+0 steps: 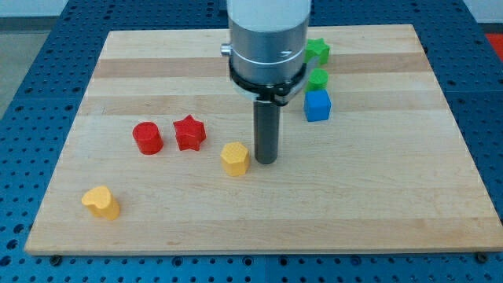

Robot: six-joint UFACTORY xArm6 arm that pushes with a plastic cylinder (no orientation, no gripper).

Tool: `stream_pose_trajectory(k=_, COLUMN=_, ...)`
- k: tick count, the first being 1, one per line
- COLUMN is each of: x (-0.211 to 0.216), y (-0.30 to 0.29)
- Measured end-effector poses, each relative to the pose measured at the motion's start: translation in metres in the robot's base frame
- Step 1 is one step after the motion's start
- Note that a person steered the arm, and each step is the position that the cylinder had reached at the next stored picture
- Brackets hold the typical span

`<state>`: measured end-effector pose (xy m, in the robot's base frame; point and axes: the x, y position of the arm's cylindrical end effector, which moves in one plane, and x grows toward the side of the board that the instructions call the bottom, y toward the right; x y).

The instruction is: Push yellow hexagon closer to yellow heart

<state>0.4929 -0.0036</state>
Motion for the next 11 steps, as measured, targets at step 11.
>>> stream_pose_trajectory(k=11, x=0.03, y=-0.156)
